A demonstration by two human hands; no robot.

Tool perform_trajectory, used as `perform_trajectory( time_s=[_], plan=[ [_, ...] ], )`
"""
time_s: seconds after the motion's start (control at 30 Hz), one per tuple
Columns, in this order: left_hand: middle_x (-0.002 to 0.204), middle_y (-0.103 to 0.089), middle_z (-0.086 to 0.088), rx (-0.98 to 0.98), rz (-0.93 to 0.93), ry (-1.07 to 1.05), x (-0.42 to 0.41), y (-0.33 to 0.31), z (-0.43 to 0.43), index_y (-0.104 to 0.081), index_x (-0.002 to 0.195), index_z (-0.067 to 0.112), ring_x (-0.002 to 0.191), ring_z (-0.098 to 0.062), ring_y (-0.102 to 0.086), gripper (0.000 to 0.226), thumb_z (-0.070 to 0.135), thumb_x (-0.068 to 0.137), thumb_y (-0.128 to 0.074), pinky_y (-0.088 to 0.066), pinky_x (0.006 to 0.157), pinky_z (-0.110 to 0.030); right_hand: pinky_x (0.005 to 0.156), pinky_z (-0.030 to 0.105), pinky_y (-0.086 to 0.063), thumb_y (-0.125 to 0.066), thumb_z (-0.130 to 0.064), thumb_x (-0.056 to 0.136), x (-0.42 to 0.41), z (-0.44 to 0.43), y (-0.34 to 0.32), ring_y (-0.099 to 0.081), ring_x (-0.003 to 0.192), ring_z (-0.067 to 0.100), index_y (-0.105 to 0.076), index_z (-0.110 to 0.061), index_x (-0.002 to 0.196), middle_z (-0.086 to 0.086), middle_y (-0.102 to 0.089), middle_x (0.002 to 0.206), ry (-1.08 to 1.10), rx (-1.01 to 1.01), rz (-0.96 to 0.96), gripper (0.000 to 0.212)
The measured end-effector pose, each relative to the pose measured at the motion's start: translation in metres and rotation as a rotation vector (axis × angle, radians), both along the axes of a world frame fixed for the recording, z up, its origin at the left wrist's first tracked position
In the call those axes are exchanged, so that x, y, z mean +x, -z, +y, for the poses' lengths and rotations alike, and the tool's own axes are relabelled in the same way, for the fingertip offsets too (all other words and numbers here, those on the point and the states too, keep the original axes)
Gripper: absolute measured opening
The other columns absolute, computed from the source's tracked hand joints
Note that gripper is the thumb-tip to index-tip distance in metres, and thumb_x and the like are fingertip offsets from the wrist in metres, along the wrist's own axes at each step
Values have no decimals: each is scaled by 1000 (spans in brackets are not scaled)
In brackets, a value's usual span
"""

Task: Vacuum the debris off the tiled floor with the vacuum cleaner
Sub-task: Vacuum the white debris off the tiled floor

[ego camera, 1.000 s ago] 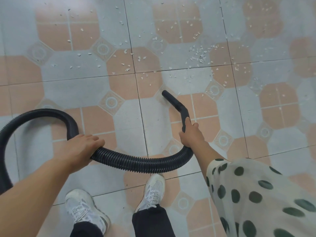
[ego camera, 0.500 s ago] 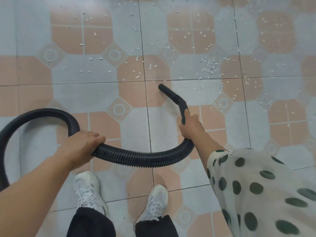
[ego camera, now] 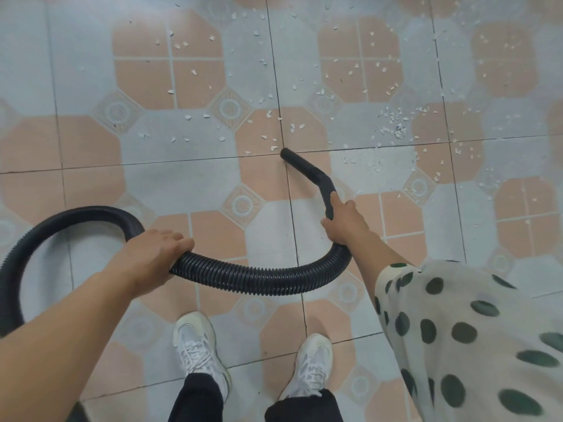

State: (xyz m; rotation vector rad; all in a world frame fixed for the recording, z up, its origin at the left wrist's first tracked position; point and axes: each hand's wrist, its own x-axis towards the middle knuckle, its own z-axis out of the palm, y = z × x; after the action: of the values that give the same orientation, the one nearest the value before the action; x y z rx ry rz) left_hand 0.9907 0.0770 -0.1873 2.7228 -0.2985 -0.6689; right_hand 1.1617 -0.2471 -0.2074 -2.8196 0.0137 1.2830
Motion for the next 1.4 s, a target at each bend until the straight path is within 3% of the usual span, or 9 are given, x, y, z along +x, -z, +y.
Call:
perform_trajectory(
  time_s=[0.17,0.47,0.57,0.67,0.83,1.0,1.07,1.23,1.4],
  plan=[
    [57,-48,9,17,2,-22,-11,1,35,-53,69,22,50,-16,-47,39,4,50,-82,-26,45,-22,90,44,-47,-46,-22,100,-1,36,3,-53,113,41,-5,-20,156,20,-27,145,3,-30,-8,69],
    [58,-46,11,3,63,-38,-27,-1,71,-52,70,24,53,-14,-46,38,9,56,-84,-23,48,-22,91,45,-49,-47,-25,100,-14,82,3,-54,112,40,-3,-23,156,20,-28,144,-88,4,43,71],
    [57,-40,13,-4,73,-24,-26,-4,78,-52,70,24,51,-13,-41,39,8,54,-84,-21,47,-21,91,45,-49,-47,-24,100,-12,87,-1,-54,112,40,-6,-23,156,20,-29,143,-54,-7,31,70],
    [57,-32,14,-1,47,-27,-14,-10,79,-53,67,22,49,-12,-34,41,5,49,-85,-7,47,-16,93,44,-47,-47,-21,99,-3,81,-7,-53,115,41,-7,-21,156,20,-28,145,50,-55,-2,69],
    [61,-37,12,-20,-39,-85,18,-3,75,-55,74,20,57,-16,-39,29,4,62,-75,-23,49,-26,79,38,-42,-45,-19,99,26,61,-8,-53,109,41,-8,-18,155,21,-28,141,189,-91,-86,67],
    [62,-38,12,-40,-28,-85,42,4,66,-54,76,20,59,-16,-39,27,4,63,-71,-36,50,-31,81,40,-43,-45,-16,98,50,56,-2,-53,111,41,-8,-16,155,21,-28,141,184,-146,-47,67],
    [60,-35,13,-43,-22,-73,46,4,66,-53,73,21,56,-15,-37,32,3,59,-74,-32,46,-27,82,40,-43,-47,-15,97,54,57,0,-53,110,41,-11,-14,153,21,-30,139,175,-146,-29,66],
    [52,-43,11,21,35,-19,53,-7,67,-52,64,23,46,-13,-39,45,2,40,-83,-3,46,-14,75,37,-43,-46,-18,99,62,67,0,-50,90,32,-8,-17,154,21,-31,137,84,-92,1,66],
    [56,-38,12,11,40,-93,57,-5,73,-51,67,23,50,-13,-37,43,2,46,-82,-18,45,-20,90,41,-46,-46,-20,100,87,88,-2,-54,113,39,-3,-19,156,20,-27,144,-31,-76,3,71]
  ],
)
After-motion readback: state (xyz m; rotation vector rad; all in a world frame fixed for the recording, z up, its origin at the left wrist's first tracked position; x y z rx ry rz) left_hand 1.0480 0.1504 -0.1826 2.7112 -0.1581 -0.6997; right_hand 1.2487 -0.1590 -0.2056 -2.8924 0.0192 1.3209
